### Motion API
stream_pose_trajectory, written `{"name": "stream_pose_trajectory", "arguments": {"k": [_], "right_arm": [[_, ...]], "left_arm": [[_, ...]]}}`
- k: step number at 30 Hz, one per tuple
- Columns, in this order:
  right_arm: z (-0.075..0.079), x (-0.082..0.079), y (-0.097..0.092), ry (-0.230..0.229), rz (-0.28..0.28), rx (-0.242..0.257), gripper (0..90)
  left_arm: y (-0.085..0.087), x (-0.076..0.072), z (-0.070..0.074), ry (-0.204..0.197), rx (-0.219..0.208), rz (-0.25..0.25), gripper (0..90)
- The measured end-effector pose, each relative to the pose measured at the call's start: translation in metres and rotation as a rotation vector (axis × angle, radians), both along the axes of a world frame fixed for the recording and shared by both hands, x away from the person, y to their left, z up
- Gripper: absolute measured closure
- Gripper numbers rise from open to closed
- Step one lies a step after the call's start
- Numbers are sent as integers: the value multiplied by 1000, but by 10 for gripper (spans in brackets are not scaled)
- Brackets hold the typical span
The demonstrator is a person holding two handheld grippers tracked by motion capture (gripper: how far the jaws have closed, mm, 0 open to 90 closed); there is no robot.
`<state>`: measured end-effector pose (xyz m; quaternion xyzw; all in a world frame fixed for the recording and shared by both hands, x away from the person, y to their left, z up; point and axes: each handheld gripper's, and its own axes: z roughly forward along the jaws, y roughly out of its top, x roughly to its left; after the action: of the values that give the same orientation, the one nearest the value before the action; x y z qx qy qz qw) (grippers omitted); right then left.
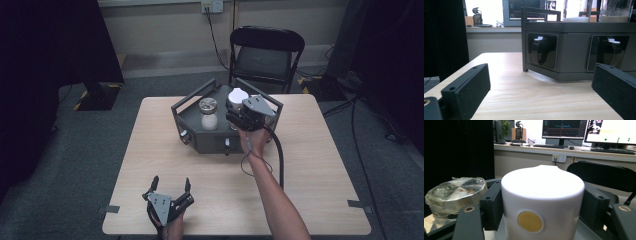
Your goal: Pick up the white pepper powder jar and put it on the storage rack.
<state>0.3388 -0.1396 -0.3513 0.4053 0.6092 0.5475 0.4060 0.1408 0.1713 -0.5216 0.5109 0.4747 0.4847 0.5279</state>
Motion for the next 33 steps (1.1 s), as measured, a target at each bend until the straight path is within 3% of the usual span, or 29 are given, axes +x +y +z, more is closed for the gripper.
{"name": "stream_pose_trajectory", "arguments": {"k": [7,13,16,33], "right_arm": [[-3,5,1,15,-18,27,182],[-6,3,-2,-11,-14,64,67],[-6,4,-1,-11,-9,57,18],[-7,1,-5,0,17,55,0]], "left_arm": [[0,0,0,0,0,-1,13],[0,0,0,0,0,-1,14],[0,0,0,0,0,-1,14],[0,0,0,0,0,-1,14]]}}
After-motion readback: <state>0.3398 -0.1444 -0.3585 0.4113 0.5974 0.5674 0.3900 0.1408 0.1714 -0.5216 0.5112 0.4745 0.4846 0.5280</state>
